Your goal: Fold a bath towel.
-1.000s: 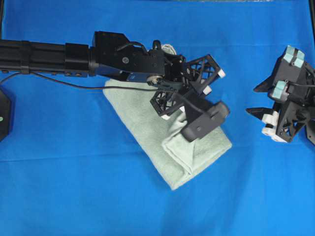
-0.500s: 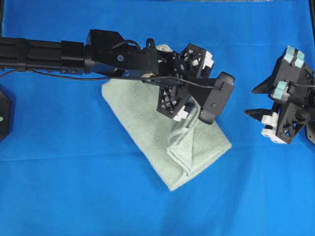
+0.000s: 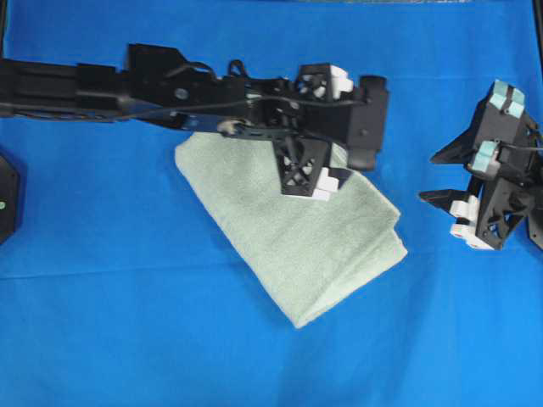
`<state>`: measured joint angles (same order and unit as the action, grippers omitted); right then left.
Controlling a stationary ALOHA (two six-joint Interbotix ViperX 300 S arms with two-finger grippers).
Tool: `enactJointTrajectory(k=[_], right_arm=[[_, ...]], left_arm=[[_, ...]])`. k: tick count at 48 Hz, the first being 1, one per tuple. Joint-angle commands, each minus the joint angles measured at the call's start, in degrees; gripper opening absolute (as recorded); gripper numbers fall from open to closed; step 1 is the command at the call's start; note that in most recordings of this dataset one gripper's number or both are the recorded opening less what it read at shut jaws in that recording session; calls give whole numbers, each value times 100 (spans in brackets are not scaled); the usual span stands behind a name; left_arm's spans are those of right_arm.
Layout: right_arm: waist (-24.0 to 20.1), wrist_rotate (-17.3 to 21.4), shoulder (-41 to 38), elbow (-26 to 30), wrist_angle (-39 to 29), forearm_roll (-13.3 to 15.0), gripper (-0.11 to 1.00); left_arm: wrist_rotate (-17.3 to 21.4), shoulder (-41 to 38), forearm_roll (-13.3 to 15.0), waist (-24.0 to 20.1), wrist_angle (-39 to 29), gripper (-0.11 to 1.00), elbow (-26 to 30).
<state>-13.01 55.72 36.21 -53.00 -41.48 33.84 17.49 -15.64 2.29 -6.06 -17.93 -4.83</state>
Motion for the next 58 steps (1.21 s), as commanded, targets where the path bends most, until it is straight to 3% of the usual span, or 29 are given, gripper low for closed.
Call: enactJointTrajectory(k=[1, 13, 22, 29, 47, 58], right_arm=[[-18, 9, 105, 97, 141, 62, 65], [-9, 0, 413, 114, 773, 615, 65], [-9, -9, 694, 149, 1046, 1028, 65], [-9, -18, 1046, 149, 1116, 1274, 65], [-9, -114, 1828, 9, 1257, 1714, 65], [-9, -114, 2241, -431, 1644, 1854, 65]], left_arm=[[-62, 536, 0, 53, 88, 84, -158], [-141, 1696, 141, 316, 747, 83, -1028], [-1055, 2900, 105, 378, 1441, 82, -2074], [-1441, 4017, 44, 378, 1731, 80, -3023], [-1459, 7207, 0, 413, 1389, 80, -5019], [-1485, 8332, 9, 422, 1195, 80, -6038]])
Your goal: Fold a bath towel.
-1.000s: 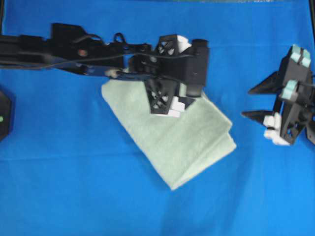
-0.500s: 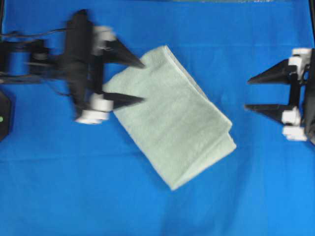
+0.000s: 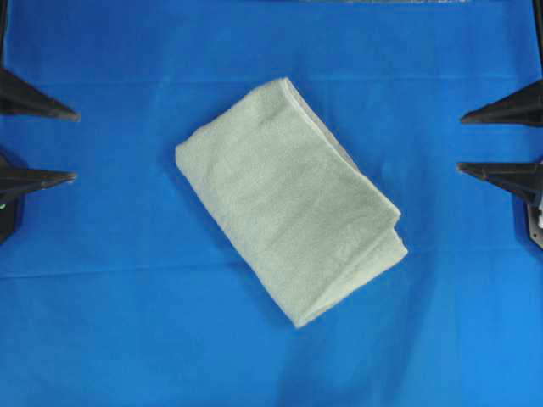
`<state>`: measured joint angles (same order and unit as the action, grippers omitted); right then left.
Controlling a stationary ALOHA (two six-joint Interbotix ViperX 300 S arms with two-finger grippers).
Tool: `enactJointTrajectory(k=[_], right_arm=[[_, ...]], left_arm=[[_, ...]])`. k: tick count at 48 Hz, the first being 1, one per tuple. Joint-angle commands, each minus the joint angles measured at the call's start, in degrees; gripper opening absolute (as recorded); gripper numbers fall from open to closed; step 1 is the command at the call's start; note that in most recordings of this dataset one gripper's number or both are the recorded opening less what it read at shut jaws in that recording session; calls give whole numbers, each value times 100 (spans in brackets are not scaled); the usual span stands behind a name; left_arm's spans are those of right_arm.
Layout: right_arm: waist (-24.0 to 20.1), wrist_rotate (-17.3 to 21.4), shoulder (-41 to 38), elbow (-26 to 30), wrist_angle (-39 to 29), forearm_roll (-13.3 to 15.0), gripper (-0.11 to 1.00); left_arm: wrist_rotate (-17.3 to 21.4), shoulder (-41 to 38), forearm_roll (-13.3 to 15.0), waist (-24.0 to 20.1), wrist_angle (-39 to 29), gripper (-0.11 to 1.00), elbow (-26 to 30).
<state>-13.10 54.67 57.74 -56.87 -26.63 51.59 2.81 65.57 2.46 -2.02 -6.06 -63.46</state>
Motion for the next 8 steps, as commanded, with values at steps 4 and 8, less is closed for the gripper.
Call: enactJointTrajectory(k=[4, 8], right_arm=[[0, 0, 176, -176, 229, 88, 65], [0, 26, 220, -290, 255, 88, 65]], left_arm=[[-18, 431, -9, 18, 18, 80, -457], [-26, 589, 9, 18, 18, 80, -677]])
